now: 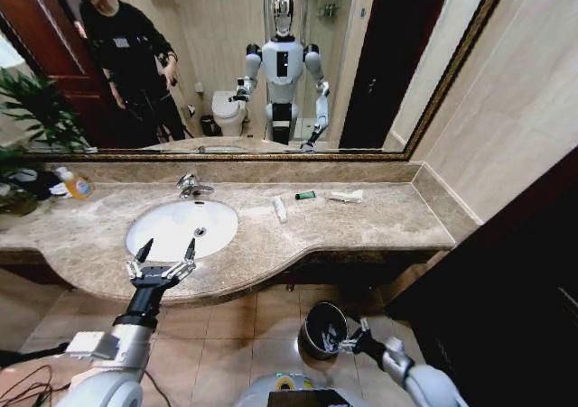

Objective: Pick up the trash from the sink and place it in the trash bin.

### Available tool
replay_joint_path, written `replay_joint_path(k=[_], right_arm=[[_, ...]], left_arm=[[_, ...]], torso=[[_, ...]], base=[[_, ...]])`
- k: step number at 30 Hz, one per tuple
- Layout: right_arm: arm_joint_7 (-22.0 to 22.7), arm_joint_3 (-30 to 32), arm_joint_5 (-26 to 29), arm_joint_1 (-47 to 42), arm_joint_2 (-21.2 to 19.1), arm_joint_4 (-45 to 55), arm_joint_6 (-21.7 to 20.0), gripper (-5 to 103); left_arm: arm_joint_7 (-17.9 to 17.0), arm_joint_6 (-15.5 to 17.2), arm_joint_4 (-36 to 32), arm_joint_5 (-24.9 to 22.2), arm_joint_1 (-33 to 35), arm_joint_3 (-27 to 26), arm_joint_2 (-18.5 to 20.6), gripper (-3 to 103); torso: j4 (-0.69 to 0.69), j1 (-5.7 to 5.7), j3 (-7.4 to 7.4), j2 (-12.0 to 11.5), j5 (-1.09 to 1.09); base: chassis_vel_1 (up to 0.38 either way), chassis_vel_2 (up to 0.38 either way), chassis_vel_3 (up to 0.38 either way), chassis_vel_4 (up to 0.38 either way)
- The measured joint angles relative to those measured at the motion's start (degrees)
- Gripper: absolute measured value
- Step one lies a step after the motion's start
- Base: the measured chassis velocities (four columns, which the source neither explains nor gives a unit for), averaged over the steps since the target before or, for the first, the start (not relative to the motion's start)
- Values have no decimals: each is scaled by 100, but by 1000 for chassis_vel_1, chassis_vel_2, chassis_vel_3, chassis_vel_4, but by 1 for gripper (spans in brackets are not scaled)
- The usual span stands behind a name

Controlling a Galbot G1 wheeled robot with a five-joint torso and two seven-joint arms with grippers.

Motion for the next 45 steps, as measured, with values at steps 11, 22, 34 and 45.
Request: replay_joint_path(k=[11,22,34,45], right_arm=[[1761,471,1489,1058,-177,1775,-1461,100],[2942,-756,1567,2242,-281,2281,-1967,100],[3864,-1885,1561,3492,-493,1445,-1882,100],[4520,-2650,1760,4181,-506,937,-2000,100]], left_arm=[[0,0,0,0,0,0,-1,100],[0,0,0,0,0,0,0,100],[0,0,0,0,0,0,-1,100],[0,0,0,0,0,0,0,100]], torso=[[2,1,0,0,-2],[1,1,1,0,-2],[2,2,1,-1,-1],[1,1,1,-1,-2]], base=[[0,0,0,0],[0,0,0,0],[0,0,0,0],[0,0,0,0]])
